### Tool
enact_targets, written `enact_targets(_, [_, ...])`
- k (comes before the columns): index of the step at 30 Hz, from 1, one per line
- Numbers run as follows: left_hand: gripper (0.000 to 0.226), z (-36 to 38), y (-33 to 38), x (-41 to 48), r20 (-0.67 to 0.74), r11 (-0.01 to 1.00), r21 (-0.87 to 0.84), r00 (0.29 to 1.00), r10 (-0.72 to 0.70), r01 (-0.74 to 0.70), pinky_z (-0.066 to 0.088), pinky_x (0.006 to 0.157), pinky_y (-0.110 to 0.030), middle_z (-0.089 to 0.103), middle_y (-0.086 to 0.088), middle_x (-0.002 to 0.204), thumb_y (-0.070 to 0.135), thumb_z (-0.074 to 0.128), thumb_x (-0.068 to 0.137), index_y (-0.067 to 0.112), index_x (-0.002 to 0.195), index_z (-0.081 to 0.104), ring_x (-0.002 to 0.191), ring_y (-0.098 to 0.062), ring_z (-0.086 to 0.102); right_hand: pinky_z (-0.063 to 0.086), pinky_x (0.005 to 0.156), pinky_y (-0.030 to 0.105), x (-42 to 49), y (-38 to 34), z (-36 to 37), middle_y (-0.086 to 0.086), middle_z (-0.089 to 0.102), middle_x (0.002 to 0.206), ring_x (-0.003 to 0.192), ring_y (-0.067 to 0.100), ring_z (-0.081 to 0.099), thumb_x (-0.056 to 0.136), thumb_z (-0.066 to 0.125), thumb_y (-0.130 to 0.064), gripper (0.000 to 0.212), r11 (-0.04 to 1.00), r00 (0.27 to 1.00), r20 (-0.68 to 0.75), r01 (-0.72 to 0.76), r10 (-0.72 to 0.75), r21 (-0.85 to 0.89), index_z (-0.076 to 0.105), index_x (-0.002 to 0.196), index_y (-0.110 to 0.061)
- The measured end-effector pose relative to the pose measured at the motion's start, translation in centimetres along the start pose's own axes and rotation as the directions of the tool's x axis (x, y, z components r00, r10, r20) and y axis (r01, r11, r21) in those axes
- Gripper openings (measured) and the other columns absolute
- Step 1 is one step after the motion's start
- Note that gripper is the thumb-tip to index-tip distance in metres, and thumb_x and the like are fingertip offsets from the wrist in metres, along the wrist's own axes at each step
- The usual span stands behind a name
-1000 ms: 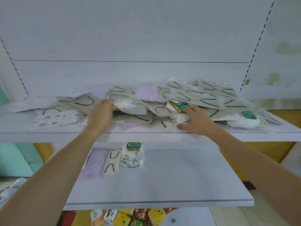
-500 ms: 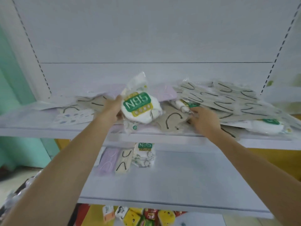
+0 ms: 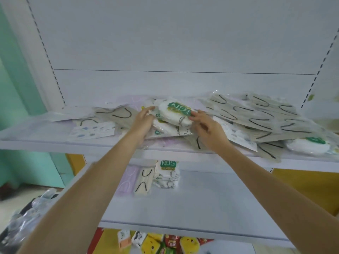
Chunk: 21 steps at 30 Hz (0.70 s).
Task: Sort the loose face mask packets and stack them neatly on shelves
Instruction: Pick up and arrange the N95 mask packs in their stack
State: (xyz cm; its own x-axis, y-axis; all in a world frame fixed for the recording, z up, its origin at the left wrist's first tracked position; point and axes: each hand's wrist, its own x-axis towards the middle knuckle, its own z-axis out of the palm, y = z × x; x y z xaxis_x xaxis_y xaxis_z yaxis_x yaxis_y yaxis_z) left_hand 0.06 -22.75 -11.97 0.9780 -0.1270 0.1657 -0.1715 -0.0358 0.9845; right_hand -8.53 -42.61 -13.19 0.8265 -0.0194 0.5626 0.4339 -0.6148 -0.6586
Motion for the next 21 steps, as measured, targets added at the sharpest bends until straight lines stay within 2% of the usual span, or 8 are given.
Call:
enact_targets(3, [0.025,-0.9,-0.1,-0.6,0.015,0.976,-0.170,0.991,-0.134,0.134,0.045,0.059,-0.021,0.070,0.006,0.092,0.030,0.041,0.098,0.025,0.105,0.065,0.087,-0.010,0.062,0.028,0.111,0.023,-0.2,0.8,1.0,0.001,0.050,0.135,0.138,0.016,0.031,0.092,0.046,0.007,0.026,0.999,0.993,0.120,-0.004,0.000,0.033,0.065,0.102,-0.008])
enact_targets(5, [0.022,-1.8,-0.3,-1.1,0.074,0.954,-0.232,0.981,-0.177,0.190,0.049,0.053,-0.019,0.069,0.006,0.080,0.038,0.047,0.096,0.023,0.099,0.063,0.075,-0.011,0.064,0.027,0.109,0.019,-0.2,1.3,0.9,-0.004,0.050,0.129,0.136,0.017,0.034,0.090,0.043,0.014,0.033,0.997,0.994,0.110,-0.026,0.017,0.078,0.063,0.086,-0.011])
enact_targets(9, [0.037,-2.3,-0.3,-1.6,0.159,0.976,-0.157,0.979,-0.128,0.153,0.056,0.054,-0.028,0.074,-0.005,0.090,0.018,0.070,0.082,0.013,0.115,0.053,0.076,-0.018,0.072,0.026,0.093,-0.005,0.2,0.9,1.0,-0.010,0.053,0.121,0.128,0.010,0.040,0.089,0.042,0.014,0.034,0.998,0.988,0.149,-0.057,0.052,0.027,0.061,0.077,-0.012])
enact_targets(13, [0.047,-1.8,0.8,-1.9,0.170,0.964,-0.195,0.974,-0.146,0.179,0.056,0.054,-0.028,0.068,-0.009,0.101,0.007,0.074,0.076,0.017,0.111,0.044,0.074,-0.018,0.072,0.040,0.076,0.003,0.4,1.0,1.6,0.001,0.060,0.127,0.114,0.022,0.058,0.090,0.042,0.006,0.032,0.993,0.993,0.017,-0.115,0.115,-0.005,0.060,0.075,-0.016])
enact_targets(15, [0.042,-1.4,0.9,-2.1,0.175,0.969,-0.187,0.976,-0.127,0.159,0.055,0.051,-0.026,0.065,-0.011,0.106,0.003,0.072,0.077,0.020,0.103,0.044,0.070,-0.016,0.072,0.042,0.077,0.009,0.4,1.1,1.7,0.002,0.061,0.127,0.110,0.021,0.061,0.090,0.043,0.005,0.031,0.990,0.988,-0.068,-0.141,0.142,0.016,0.060,0.075,-0.015])
enact_targets(18, [0.040,-0.4,1.2,-2.5,0.093,0.982,-0.186,0.996,-0.005,0.022,0.058,0.059,-0.034,0.062,-0.006,0.111,0.003,0.072,0.077,0.022,0.103,0.047,0.085,-0.019,0.070,0.044,0.076,0.011,0.0,0.4,0.8,0.000,0.060,0.128,0.109,0.023,0.060,0.089,0.042,0.004,0.033,0.992,0.985,-0.116,-0.119,0.124,0.049,0.060,0.076,-0.020])
enact_targets(20, [0.039,0.6,1.9,-2.6,0.042,0.961,-0.267,0.996,0.083,-0.069,0.057,0.058,-0.030,0.066,-0.001,0.107,0.004,0.072,0.077,0.025,0.103,0.051,0.085,-0.018,0.070,0.036,0.090,0.009,-0.6,0.0,-0.6,0.000,0.056,0.131,0.122,0.017,0.050,0.086,0.043,-0.003,0.030,0.995,0.994,-0.100,-0.030,0.040,0.096,0.059,0.083,-0.029])
enact_targets(21, [0.037,1.3,2.3,-2.7,0.037,0.943,-0.314,0.992,0.123,-0.106,0.055,0.055,-0.025,0.069,0.004,0.100,0.005,0.072,0.077,0.027,0.101,0.054,0.081,-0.015,0.071,0.032,0.101,0.017,-1.1,-0.2,-1.6,-0.002,0.051,0.134,0.127,0.013,0.043,0.085,0.044,-0.011,0.030,0.989,0.997,-0.081,-0.003,0.015,0.146,0.058,0.090,-0.037])
